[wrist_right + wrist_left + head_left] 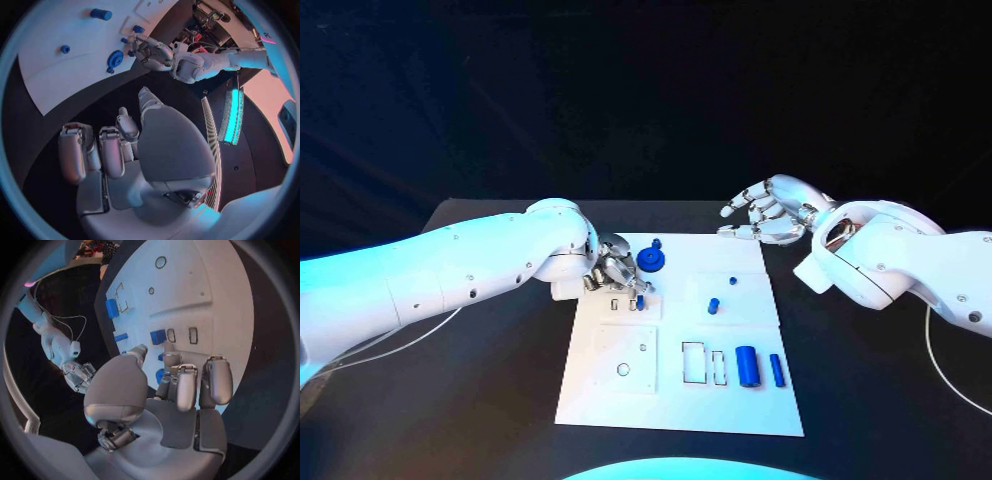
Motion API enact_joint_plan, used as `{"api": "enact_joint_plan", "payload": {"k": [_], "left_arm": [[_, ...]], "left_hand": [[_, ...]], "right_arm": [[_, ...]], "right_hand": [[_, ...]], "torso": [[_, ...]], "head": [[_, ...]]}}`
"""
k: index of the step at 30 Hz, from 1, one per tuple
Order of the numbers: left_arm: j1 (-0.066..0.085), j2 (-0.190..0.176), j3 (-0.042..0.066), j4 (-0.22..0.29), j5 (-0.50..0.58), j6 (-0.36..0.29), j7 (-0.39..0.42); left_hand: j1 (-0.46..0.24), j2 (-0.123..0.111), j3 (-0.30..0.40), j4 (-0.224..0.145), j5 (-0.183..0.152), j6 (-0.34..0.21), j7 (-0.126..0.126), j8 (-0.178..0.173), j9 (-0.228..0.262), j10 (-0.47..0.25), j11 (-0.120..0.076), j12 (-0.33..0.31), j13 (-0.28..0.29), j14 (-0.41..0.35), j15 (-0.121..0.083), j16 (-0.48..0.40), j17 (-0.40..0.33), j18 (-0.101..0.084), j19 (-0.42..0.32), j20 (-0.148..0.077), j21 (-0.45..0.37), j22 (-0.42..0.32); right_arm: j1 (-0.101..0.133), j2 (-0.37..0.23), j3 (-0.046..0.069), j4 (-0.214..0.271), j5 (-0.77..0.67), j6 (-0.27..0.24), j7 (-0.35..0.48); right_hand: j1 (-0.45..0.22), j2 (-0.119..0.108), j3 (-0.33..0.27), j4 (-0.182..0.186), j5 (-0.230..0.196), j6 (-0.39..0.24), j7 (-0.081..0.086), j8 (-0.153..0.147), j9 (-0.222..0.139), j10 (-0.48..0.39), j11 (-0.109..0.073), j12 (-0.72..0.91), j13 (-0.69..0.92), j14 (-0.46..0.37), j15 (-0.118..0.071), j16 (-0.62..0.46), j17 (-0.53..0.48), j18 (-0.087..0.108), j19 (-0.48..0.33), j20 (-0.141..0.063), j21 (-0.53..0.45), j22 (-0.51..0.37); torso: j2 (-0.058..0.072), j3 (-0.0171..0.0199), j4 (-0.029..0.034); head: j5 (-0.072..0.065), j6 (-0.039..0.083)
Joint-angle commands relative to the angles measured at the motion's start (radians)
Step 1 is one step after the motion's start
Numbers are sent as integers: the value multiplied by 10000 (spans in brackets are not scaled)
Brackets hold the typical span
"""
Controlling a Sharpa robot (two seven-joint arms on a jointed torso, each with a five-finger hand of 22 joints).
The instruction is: Assemble the parts on the task board
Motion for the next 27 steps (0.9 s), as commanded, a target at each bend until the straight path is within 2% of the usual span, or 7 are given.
{"api": "enact_joint_plan", "payload": {"k": [1,11,21,24,27], "left_arm": [[16,54,-13,-21,153,314,-13],[14,61,-43,-7,167,446,-27],[13,52,-48,63,168,542,-44],[13,49,-48,64,168,510,-47],[13,46,-48,60,169,484,-48]], "left_hand": [[85,41,-23,-43,48,-30,-50,66,26,-62,-1,-32,28,748,-53,4,1818,-162,-70,31,-29,11],[331,66,30,-53,74,-26,-73,111,124,-79,-23,-44,18,746,-71,6,1823,-162,-78,24,-22,24],[576,128,122,-55,93,-36,-88,132,202,-77,-36,-41,45,747,-81,10,1835,-164,-78,16,-13,45],[850,239,295,-57,109,-59,-106,125,263,-96,-55,-64,32,744,-97,6,1832,-164,-83,4,-9,54],[1330,381,791,-61,130,-96,-134,94,350,-125,-85,-105,24,744,-124,4,1837,-162,-95,-19,-8,60]], "right_arm": [[1,19,4,-13,-153,127,62],[1,29,4,-43,-154,143,18],[1,53,3,-82,90,99,37],[1,53,2,-92,108,103,32],[1,59,2,-101,117,113,24]], "right_hand": [[117,57,50,-42,52,26,-35,70,-11,-44,-3,-17,-5,787,-30,-37,1731,162,403,-25,-38,2045],[148,91,79,-43,58,41,-37,90,-12,-49,-7,-20,-11,784,-32,-43,1721,163,401,-27,-42,2044],[222,166,162,-47,162,94,-53,156,-17,-15,-23,13,11,793,-46,-28,1754,153,425,-36,-1,2067],[241,176,185,-48,221,97,-56,168,-22,-16,-26,12,5,793,-49,-29,1752,153,425,-39,-3,2067],[264,205,224,-46,296,104,-58,186,-29,-7,-30,21,9,794,-53,-28,1755,154,424,-44,-8,2067]], "torso": [[9,-2,-8],[9,5,13],[-2,2,-6],[-2,1,-3],[1,1,3]], "head": [[1,-23],[-52,-29],[-43,-38],[-34,-31],[-48,-31]]}}
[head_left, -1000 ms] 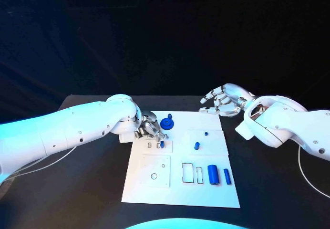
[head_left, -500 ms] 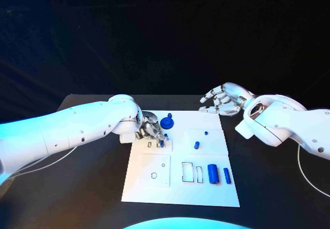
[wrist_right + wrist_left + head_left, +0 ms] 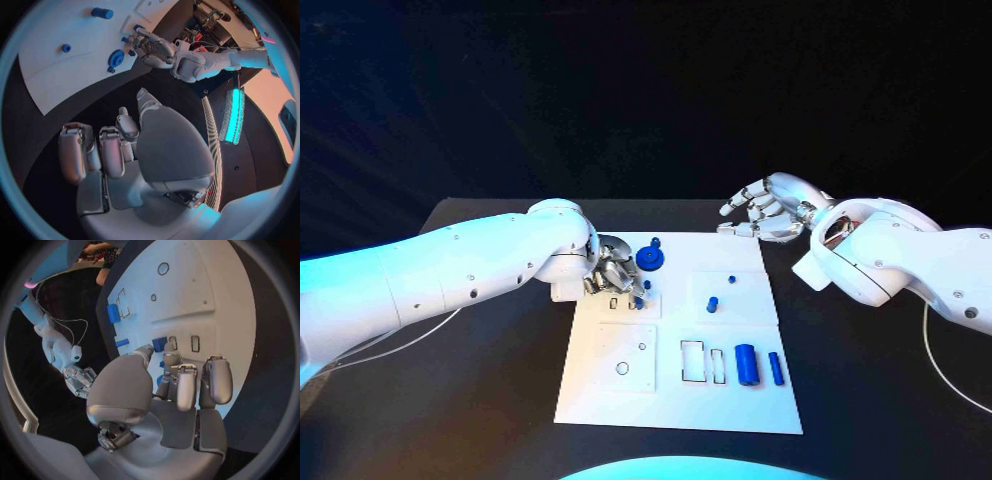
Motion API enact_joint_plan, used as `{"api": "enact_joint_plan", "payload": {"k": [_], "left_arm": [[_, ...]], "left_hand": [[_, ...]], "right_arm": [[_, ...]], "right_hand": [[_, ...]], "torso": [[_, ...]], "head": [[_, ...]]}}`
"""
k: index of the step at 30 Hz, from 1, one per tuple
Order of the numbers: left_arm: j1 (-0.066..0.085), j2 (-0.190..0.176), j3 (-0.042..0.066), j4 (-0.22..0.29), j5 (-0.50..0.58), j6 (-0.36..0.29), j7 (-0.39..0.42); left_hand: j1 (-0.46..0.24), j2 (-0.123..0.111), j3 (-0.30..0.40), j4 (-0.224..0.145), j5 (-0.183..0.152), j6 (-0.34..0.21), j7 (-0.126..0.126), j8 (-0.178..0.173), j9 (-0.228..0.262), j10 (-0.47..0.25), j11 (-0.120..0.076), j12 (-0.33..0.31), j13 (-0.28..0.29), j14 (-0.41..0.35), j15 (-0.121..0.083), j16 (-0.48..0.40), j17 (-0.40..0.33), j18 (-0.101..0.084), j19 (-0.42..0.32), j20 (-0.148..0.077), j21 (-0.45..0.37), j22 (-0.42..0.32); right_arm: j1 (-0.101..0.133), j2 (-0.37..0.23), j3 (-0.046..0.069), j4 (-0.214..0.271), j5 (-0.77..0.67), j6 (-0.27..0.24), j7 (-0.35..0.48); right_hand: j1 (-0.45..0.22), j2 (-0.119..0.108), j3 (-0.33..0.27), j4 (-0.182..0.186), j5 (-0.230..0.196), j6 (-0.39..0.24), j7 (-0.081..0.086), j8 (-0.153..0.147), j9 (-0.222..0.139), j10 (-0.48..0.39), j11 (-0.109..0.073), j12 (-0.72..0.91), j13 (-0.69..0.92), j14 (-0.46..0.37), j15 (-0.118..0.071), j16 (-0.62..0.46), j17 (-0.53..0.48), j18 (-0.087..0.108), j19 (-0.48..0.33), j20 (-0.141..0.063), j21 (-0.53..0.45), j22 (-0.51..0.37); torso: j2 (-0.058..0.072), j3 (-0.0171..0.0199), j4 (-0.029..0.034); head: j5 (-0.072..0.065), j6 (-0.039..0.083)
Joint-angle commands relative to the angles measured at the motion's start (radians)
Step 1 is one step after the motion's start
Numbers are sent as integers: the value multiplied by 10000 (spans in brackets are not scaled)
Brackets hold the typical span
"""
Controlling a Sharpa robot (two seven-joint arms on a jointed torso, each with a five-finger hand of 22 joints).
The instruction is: Assemble the parts on the task board
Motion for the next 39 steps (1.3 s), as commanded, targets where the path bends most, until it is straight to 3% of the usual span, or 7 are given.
{"api": "enact_joint_plan", "payload": {"k": [1,11,15,19,28,39], "left_arm": [[13,9,4,23,79,151,-13],[12,25,7,42,143,124,-15],[11,-17,12,60,465,46,-11],[10,-118,54,125,754,-115,-16],[10,-525,126,484,983,-719,2],[-6,-920,156,984,205,-1289,14]], "left_hand": [[262,40,332,-7,40,-8,-54,20,55,-59,-42,-47,19,746,-58,6,1845,-162,-36,-34,-5,20],[598,-128,1636,-25,61,-23,-91,81,317,-37,-83,-87,37,748,-93,-3,1848,-164,-34,-71,1,53],[741,-300,2704,-141,21,-75,-114,223,590,34,-106,-79,86,751,-118,-5,1855,-170,-13,-97,10,99],[862,-401,3713,-537,-25,-154,-123,405,893,166,-124,-40,159,774,-145,22,1907,-190,56,-124,48,206],[757,-562,4360,-927,-33,-166,-143,527,1119,330,-146,56,284,801,-157,54,1965,-217,150,-136,102,343],[403,-1089,5587,-1665,-7,-13,-169,575,1365,623,-192,156,449,863,-207,138,2107,-237,241,-184,153,468]], "right_arm": [[0,15,3,-7,53,108,31],[-1,103,0,-205,60,136,41],[-2,126,0,-265,60,138,49],[-2,129,-1,-297,53,131,52],[-3,92,-2,-339,31,113,44],[-5,50,-3,-355,25,99,48]], "right_hand": [[74,17,83,0,70,74,-26,73,-12,-9,-32,20,6,794,-53,-27,1758,154,425,-44,-6,2071],[138,-36,239,1,590,58,-25,124,-69,-31,-37,5,-34,792,-61,-34,1752,161,411,-56,-51,2063],[143,-42,259,1,640,56,-25,129,-75,-33,-36,5,-38,791,-61,-38,1746,163,408,-57,-58,2061],[145,-46,268,1,667,57,-25,131,-78,-33,-37,5,-39,788,-62,-44,1736,165,403,-57,-69,2057],[142,-53,272,4,688,55,-24,133,-81,-54,-36,-14,-61,777,-62,-65,1695,176,381,-57,-116,2038],[136,-57,274,8,700,53,-23,133,-83,-62,-35,-21,-69,774,-62,-70,1686,179,373,-57,-133,2031]], "torso": [[1,-1,5],[6,-7,13],[-2,1,2],[-3,-1,-2],[-12,10,30],[-3,7,41]], "head": [[-8,0],[-6,-26],[10,-32],[12,-28],[2,-38],[84,-92]]}}
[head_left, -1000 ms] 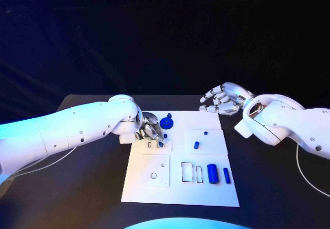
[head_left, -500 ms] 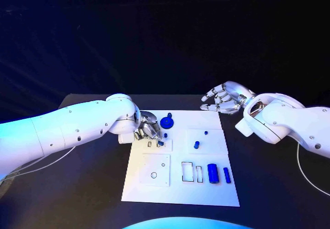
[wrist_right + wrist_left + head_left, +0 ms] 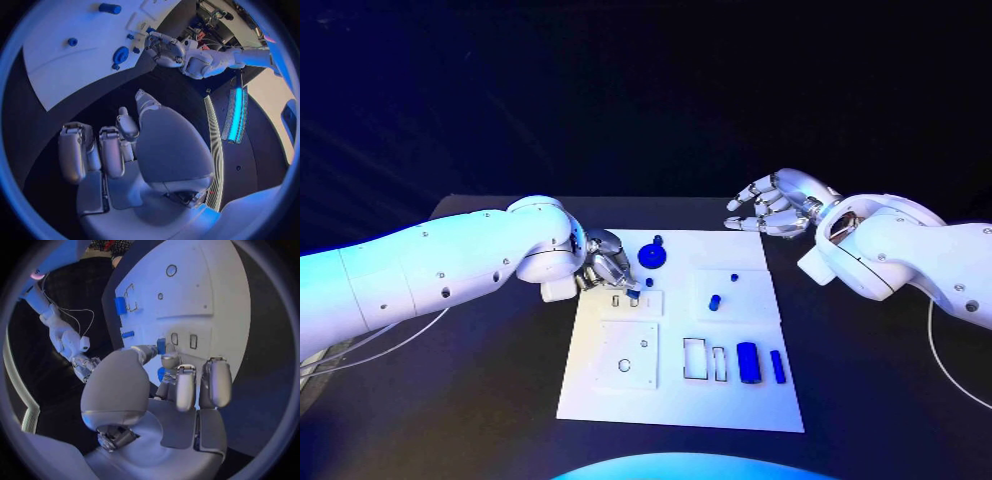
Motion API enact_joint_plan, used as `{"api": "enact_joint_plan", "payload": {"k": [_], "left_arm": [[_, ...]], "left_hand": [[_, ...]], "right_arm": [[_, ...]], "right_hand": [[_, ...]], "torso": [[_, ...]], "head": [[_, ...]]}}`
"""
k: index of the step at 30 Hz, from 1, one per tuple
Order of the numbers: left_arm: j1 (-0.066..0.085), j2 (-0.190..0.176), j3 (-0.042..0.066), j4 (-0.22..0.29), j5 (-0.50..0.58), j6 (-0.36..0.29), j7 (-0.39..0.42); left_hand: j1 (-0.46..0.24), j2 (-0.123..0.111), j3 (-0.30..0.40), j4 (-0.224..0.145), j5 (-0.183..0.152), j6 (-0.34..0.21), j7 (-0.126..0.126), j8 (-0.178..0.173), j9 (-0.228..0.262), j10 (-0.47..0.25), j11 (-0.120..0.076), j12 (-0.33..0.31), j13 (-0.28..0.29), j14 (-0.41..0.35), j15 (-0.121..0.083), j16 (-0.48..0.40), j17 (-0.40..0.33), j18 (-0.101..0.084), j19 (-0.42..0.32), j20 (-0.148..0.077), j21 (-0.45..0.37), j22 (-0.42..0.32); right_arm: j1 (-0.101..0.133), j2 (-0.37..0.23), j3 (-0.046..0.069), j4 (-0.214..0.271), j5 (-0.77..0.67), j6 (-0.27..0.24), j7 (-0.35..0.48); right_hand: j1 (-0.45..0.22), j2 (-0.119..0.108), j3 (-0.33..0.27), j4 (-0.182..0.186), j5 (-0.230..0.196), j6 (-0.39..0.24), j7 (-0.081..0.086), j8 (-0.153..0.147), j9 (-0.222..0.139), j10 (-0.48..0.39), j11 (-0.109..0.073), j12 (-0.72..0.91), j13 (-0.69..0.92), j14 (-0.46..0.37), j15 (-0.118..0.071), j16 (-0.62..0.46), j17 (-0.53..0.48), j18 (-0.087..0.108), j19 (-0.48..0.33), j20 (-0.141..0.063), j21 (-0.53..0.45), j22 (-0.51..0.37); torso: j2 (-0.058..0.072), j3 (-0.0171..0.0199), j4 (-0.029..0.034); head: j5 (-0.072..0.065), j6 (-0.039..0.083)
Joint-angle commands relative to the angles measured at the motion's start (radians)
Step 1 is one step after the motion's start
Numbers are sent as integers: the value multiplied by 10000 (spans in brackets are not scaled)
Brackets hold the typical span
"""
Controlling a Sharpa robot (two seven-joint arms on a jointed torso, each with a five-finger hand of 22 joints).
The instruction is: Assemble the parts on the task board
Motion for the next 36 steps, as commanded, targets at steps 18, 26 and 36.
{"api": "enact_joint_plan", "payload": {"k": [18,26,36], "left_arm": [[-128,156,-54,164,-1770,-630,-84],[-163,206,-82,150,-1808,-525,-100],[-234,237,-104,125,-1920,-292,-123]], "left_hand": [[-302,-323,2450,-2097,89,303,-92,55,1135,342,-47,235,260,890,-106,90,2174,-128,242,-31,127,239],[-360,-335,2510,-2117,102,330,-102,61,1152,393,-56,271,308,892,-114,92,2178,-136,269,-37,141,275],[-508,-362,2639,-2171,145,391,-131,79,1195,520,-81,369,441,902,-136,106,2200,-152,330,-54,173,354]], "right_arm": [[-17,-15,-5,28,-298,121,-8],[-20,-7,-7,38,-336,142,-17],[-28,-2,-8,36,-353,182,-14]], "right_hand": [[64,-27,65,4,94,50,-21,58,-15,-58,-34,-15,-3,778,-60,-24,1696,178,373,-57,-55,2027],[64,-27,65,4,94,50,-21,58,-15,-58,-34,-15,-3,778,-60,-24,1696,178,373,-57,-55,2027],[26,-63,171,2,388,55,-26,91,-48,-57,-40,-13,-18,779,-64,-25,1701,178,376,-61,-59,2032]], "torso": [[16,-2,-40],[12,-2,-26],[6,-9,-35]], "head": [[146,-151],[149,-162],[173,-194]]}}
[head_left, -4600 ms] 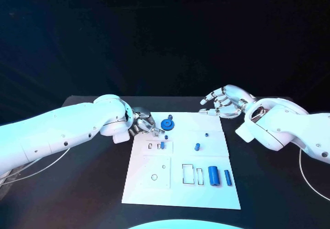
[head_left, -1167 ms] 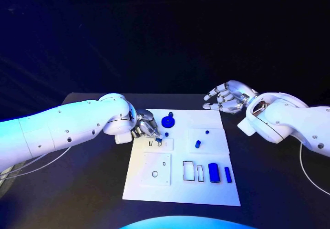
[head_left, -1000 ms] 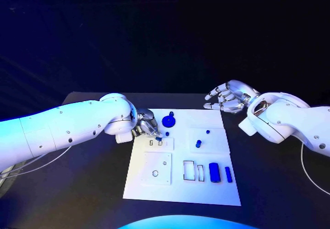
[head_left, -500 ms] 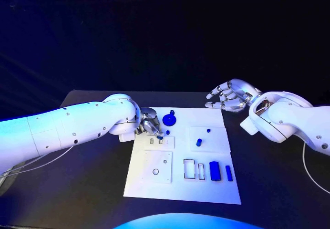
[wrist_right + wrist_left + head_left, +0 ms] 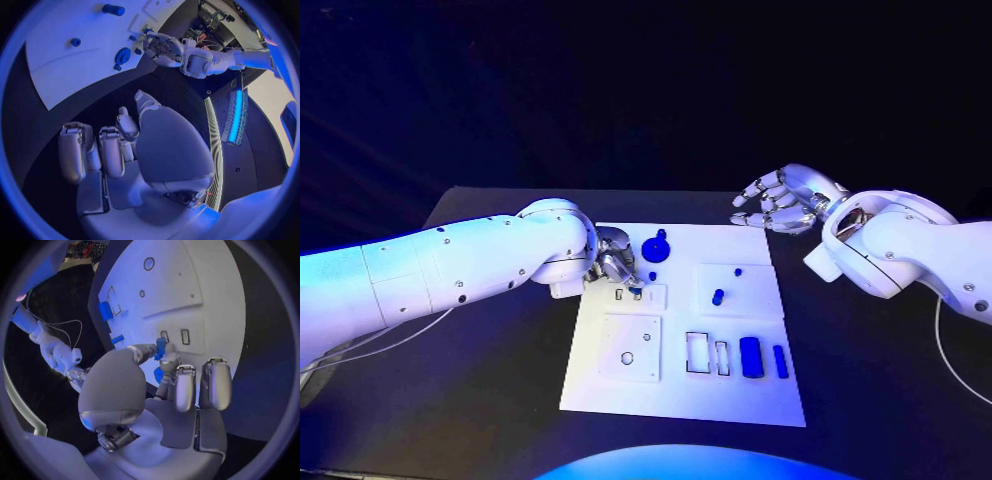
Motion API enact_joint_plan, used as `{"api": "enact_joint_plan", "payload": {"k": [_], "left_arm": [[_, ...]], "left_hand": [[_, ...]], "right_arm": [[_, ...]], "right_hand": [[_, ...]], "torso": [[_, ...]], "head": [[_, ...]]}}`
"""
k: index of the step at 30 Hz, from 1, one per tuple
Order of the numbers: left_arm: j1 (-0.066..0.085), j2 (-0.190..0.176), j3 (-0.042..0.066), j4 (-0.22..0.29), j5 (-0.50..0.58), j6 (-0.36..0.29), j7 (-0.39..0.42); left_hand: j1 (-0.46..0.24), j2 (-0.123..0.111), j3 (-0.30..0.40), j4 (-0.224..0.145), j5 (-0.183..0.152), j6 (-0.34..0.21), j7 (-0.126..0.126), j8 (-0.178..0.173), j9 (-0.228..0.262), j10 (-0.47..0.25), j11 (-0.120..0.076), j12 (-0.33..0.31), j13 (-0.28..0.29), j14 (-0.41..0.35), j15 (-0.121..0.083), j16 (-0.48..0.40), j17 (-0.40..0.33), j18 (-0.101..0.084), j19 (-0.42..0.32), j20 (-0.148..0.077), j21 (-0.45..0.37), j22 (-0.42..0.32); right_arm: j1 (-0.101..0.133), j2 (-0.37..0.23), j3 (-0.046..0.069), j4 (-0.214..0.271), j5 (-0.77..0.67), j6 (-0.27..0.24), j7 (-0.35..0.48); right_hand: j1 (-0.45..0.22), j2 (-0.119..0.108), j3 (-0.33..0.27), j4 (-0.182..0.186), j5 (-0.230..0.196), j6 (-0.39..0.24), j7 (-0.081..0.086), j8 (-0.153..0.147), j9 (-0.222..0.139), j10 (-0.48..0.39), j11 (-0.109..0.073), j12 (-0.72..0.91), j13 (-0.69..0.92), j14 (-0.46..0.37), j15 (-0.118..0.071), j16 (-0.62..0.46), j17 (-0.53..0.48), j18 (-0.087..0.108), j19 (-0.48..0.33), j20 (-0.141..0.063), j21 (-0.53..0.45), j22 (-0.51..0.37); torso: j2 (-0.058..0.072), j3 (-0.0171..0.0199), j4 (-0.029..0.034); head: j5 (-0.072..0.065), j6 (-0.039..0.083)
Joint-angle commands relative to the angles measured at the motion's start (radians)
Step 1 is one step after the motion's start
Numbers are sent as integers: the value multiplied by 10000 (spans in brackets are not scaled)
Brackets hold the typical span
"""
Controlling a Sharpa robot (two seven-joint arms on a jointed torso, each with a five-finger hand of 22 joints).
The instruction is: Assemble the parts on the task board
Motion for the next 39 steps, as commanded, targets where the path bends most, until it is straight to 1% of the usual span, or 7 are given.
{"api": "enact_joint_plan", "payload": {"k": [1,9,12,16,24,36,39], "left_arm": [[-32,37,-5,-11,-150,260,-26],[-81,44,-13,-19,-177,404,-40],[-88,26,-16,-12,-190,478,-45],[-92,11,-22,-11,-209,564,-52],[-94,20,-26,-22,-239,664,-58],[-94,44,-27,-50,-239,709,-62],[-94,59,-27,-59,-228,699,-61]], "left_hand": [[-23,61,1909,-1817,41,115,-68,35,1181,81,-7,65,53,901,-68,44,2185,-155,60,-11,55,277],[-91,50,1965,-1847,61,136,-81,43,1202,122,-19,96,93,898,-80,35,2170,-156,69,-21,59,286],[-192,24,2076,-1923,136,165,-101,57,1236,178,-39,144,160,899,-98,34,2166,-157,77,-38,61,292],[-291,1,2164,-1987,195,198,-116,73,1270,248,-54,209,250,896,-113,27,2152,-156,77,-53,59,288],[-412,-23,2242,-2045,262,236,-135,98,1310,315,-72,270,325,898,-128,28,2153,-157,82,-68,59,293],[-585,-43,2327,-2111,372,291,-166,127,1361,394,-98,332,397,907,-151,45,2178,-171,128,-90,80,355],[-687,-30,2333,-2108,370,336,-189,146,1386,435,-115,348,403,910,-163,51,2188,-177,152,-100,90,386]], "right_arm": [[-11,4,0,15,-141,166,35],[-16,6,0,12,-263,183,42],[-18,8,-1,14,-489,194,43],[-20,11,-1,21,-648,195,44],[-23,22,-2,47,-730,225,39],[-27,24,-2,50,-746,237,37],[-28,25,-3,51,-727,243,36]], "right_hand": [[26,-64,60,2,56,56,-26,15,-12,-58,-40,-13,-12,779,-64,-25,1705,178,376,-61,-59,2037],[24,-69,110,-1,156,58,-26,25,-25,-52,-45,-8,-12,778,-65,-29,1699,175,385,-62,-46,2045],[22,-73,118,-1,174,58,-27,27,-27,-56,-44,-11,-17,779,-66,-27,1704,175,385,-63,-46,2045],[12,-80,119,3,182,60,-26,29,-28,-51,-43,-7,-14,778,-66,-28,1702,173,389,-63,-39,2049],[12,-80,119,3,182,60,-26,29,-28,-51,-43,-7,-14,778,-66,-28,1702,173,389,-63,-39,2049],[12,-80,119,3,182,60,-26,29,-28,-51,-43,-7,-14,778,-66,-28,1702,173,389,-63,-39,2049],[12,-80,119,3,182,60,-26,29,-28,-51,-43,-7,-14,778,-66,-28,1702,173,389,-63,-39,2049]], "torso": [[-8,-5,-5],[-11,1,-3],[-15,-1,-11],[-13,6,-11],[-6,-5,-4],[-3,-1,0],[-8,-1,-3]], "head": [[12,-13],[6,-20],[3,-27],[-5,-26],[-22,-22],[-5,-30],[-5,-49]]}}
